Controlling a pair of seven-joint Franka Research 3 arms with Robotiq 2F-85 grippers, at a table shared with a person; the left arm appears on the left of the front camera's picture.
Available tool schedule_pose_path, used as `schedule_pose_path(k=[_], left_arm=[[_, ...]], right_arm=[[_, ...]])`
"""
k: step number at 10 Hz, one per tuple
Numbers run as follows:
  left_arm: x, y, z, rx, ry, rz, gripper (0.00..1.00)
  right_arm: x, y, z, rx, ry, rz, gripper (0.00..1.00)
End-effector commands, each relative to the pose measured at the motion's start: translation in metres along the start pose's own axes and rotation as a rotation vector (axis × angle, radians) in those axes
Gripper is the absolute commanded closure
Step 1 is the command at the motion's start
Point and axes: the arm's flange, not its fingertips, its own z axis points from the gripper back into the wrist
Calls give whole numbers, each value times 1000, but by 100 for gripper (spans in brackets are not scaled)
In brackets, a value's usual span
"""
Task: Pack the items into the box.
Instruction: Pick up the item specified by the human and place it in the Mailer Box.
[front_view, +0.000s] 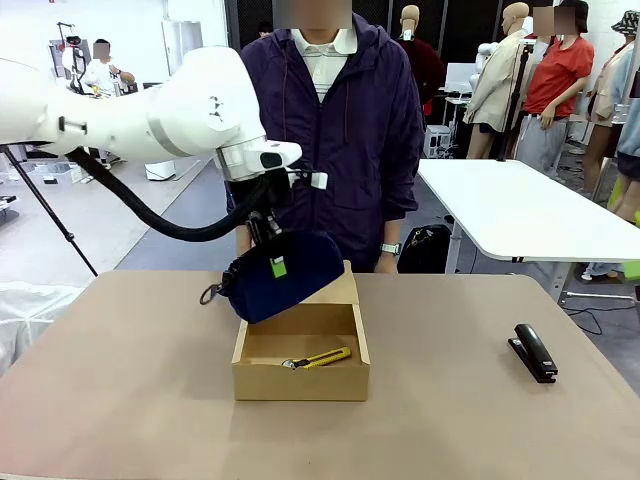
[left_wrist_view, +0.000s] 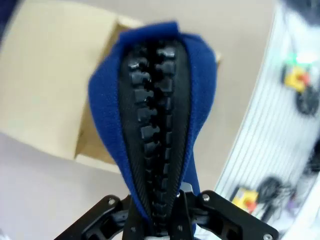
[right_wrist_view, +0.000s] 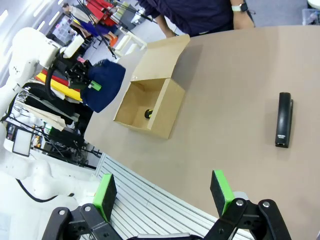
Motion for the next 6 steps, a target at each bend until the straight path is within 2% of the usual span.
schedule_pose_path(k=[1, 3, 6], left_arm=[[2, -10, -1, 122, 152, -754, 100], [4, -17, -16, 103, 156, -758, 100], [5, -19, -48, 98, 141, -696, 100]], right_arm=[[0, 2, -1, 12, -14, -8, 0], [0, 2, -1, 12, -14, -8, 0], [0, 2, -1, 12, -14, -8, 0]])
